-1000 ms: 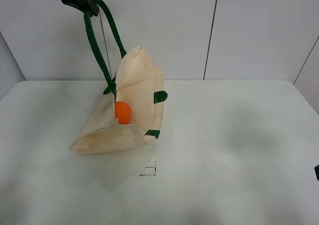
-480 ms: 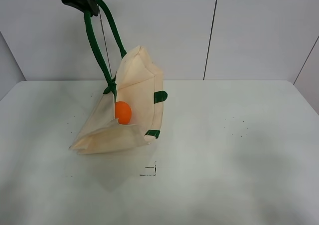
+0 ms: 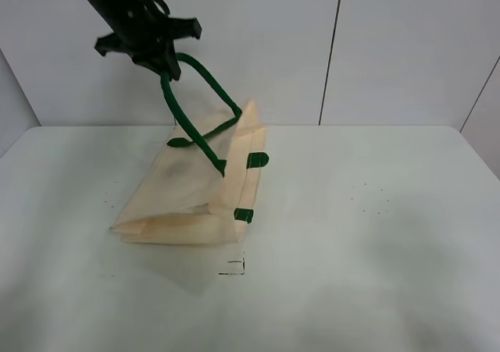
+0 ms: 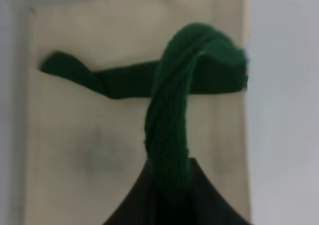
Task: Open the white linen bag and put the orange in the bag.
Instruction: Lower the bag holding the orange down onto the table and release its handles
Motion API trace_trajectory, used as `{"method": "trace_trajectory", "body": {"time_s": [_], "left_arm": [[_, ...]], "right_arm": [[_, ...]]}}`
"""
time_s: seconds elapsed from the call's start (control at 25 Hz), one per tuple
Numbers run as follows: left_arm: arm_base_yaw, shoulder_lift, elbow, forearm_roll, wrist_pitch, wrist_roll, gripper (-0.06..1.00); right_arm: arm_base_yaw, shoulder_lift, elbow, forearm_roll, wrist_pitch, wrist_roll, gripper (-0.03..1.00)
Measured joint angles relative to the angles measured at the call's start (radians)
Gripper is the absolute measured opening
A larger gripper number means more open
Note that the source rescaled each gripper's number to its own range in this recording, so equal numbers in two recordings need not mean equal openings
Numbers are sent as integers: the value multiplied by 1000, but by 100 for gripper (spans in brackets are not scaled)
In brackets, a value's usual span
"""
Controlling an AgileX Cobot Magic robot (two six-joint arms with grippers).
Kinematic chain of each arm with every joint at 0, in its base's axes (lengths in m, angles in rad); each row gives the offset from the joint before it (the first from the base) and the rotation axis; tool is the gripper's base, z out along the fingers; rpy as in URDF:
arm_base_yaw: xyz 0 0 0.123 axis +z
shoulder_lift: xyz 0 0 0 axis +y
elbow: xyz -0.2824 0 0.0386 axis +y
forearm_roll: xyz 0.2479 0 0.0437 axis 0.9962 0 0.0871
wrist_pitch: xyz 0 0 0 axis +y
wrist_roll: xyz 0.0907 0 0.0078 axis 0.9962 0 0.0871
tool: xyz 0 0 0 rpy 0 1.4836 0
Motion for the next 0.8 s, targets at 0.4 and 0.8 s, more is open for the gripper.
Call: {"method": "trace_trajectory", "body": {"time_s": [0.4,0.8], "left_arm": [[0,168,9,-95,-24,45,76],[0,184,13,113,-24,28,99]], "right_arm": [[0,0,0,0,0,0,100],[0,0,0,0,0,0,100]]}}
